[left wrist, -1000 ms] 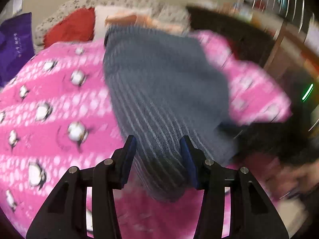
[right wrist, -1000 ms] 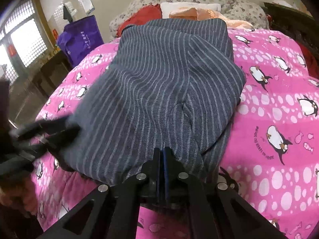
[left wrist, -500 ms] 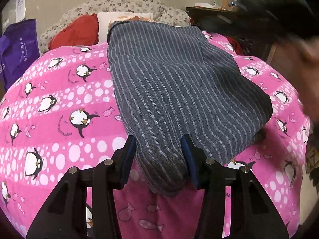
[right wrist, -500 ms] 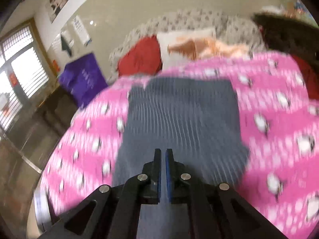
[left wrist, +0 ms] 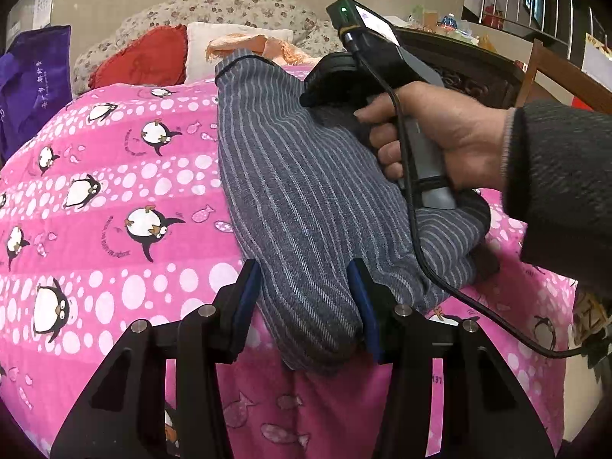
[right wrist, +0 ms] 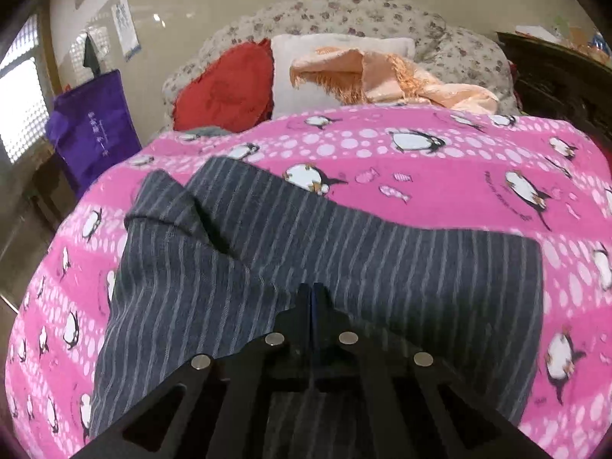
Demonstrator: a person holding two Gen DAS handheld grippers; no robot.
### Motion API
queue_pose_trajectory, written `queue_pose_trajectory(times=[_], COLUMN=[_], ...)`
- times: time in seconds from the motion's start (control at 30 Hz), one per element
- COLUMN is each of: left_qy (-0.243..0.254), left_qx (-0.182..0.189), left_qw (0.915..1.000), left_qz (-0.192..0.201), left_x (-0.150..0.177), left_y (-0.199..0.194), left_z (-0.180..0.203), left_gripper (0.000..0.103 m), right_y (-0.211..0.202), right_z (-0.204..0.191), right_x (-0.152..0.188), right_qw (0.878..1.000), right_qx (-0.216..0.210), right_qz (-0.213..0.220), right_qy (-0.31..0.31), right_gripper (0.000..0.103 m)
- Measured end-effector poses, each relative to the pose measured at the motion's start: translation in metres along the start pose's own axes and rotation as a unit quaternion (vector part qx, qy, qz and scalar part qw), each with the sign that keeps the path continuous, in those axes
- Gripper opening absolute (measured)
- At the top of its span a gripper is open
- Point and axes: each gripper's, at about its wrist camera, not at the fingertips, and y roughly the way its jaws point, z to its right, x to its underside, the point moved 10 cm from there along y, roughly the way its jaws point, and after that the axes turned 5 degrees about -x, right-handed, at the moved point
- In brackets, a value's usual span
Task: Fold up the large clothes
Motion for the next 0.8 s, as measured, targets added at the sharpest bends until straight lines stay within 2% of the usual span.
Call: queue_pose_trajectory(times=[0.17,0.23,0.3,0.37,0.4,0.43,0.47,0.5,0.53,0.6,0.67,0.73,0.77,0.8], left_qy=[-0.006,-0.025,-0.059,-0.093,-0.102,-0.104,-0.105,-0.107,-0.111,-0.129,-0.144,-0.128,-0.121,-0.117], left_qx=[0.003,0.008,0.015,0.036,0.045,0.047,0.05,0.053,0.06,0.068,0.064,0.041,0.036,0.041], left_qw=[1.0,0.9996,0.9979,0.9946,0.9933,0.9931,0.9927,0.9924,0.9914,0.9883,0.9871,0.9909,0.992,0.9922], left_qz=[-0.005,-0.011,-0.02,-0.03,-0.03,-0.029,-0.029,-0.029,-0.033,-0.044,-0.029,-0.001,0.0,-0.015], left_x=[0.001,0.003,0.005,0.007,0.007,0.007,0.007,0.006,0.004,-0.004,-0.023,-0.049,-0.057,-0.066], left_y=[0.001,0.002,0.005,0.008,0.007,0.007,0.006,0.005,0.003,-0.004,-0.013,-0.012,-0.006,0.011], left_z=[-0.002,-0.008,-0.018,-0.025,-0.027,-0.027,-0.027,-0.027,-0.028,-0.034,-0.044,-0.056,-0.058,-0.061], left_gripper=[0.051,0.066,0.078,0.082,0.083,0.083,0.084,0.084,0.084,0.084,0.084,0.084,0.084,0.084], right_y=[-0.003,-0.015,-0.052,-0.092,-0.111,-0.125,-0.139,-0.149,-0.159,-0.167,-0.164,-0.15,-0.135,-0.128], right_z=[0.001,0.001,0.003,0.006,0.008,0.012,0.017,0.022,0.029,0.041,0.05,0.056,0.058,0.058], right_x=[-0.002,-0.005,-0.013,-0.015,-0.012,-0.006,0.003,0.013,0.024,0.049,0.073,0.095,0.108,0.113], right_qw=[1.0,0.999,0.998,0.996,0.996,0.997,0.998,0.999,0.999,0.999,0.998,0.993,0.989,0.986], right_qx=[-0.011,-0.036,-0.05,-0.051,-0.05,-0.043,-0.029,-0.017,-0.009,-0.017,-0.053,-0.094,-0.118,-0.131], right_qz=[0.006,0.004,0.03,0.058,0.063,0.061,0.055,0.051,0.049,0.036,0.02,-0.003,-0.023,-0.032], right_qy=[0.006,0.025,0.039,0.037,0.032,0.024,0.013,0.006,0.002,0.012,0.041,0.073,0.091,0.097], right_gripper=[0.0,0.0,0.003,0.008,0.016,0.034,0.044,0.062,0.067,0.067,0.07,0.073,0.073,0.073])
